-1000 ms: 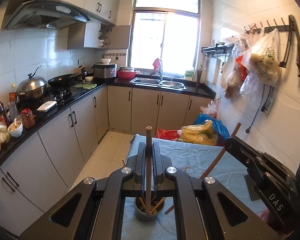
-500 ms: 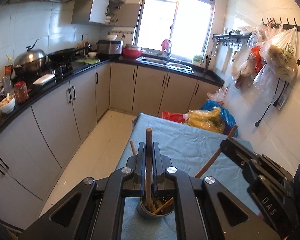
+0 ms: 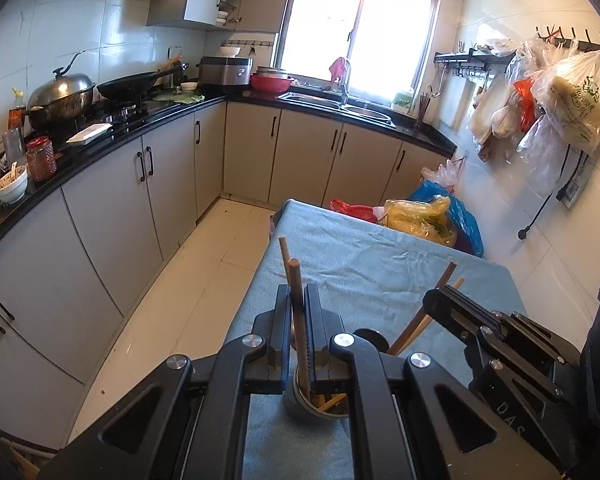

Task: Organize utensils
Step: 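Lower both held chopsticks into the dark holder cup and open both tools, then move both tools back down to the remaining wooden chopsticks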

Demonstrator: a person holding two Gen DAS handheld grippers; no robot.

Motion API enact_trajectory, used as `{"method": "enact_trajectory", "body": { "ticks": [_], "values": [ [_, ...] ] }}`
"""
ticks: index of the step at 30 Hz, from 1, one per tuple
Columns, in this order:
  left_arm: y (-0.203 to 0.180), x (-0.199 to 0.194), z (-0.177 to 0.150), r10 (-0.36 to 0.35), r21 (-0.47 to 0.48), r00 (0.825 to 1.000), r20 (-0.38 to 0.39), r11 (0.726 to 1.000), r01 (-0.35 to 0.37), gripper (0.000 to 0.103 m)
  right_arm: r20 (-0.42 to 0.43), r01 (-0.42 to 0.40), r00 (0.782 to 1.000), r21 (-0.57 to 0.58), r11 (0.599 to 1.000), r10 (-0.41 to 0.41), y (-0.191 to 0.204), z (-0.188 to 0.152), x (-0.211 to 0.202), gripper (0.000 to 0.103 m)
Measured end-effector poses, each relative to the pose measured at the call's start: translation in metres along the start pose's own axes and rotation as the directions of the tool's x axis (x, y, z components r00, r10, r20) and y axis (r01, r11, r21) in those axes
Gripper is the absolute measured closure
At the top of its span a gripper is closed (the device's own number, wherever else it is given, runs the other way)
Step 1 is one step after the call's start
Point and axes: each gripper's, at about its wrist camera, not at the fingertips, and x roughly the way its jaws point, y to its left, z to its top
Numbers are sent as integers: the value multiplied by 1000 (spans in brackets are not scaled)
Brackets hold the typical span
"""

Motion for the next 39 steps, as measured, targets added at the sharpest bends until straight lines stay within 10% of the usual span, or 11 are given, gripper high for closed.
{"method": "enact_trajectory", "body": {
  "ticks": [16,24,30,39],
  "values": [
    [4,-39,-1,-10,-12,998,59,1000,11,88,84,-28,996,37,999,25,-3,12,-55,83],
    [-15,-72,-53,19,40,993,113,999,-23,78,134,-16,991,89,996,4,-19,-26,-112,81],
    [-52,-47,-121,-24,100,1000,-16,995,26,78,78,66,994,154,986,-79,-64,-77,-138,81],
    [-104,6,-174,-58,165,963,-262,981,104,78,-180,146,980,388,910,-81,-169,-142,-119,81]
  ]
}}
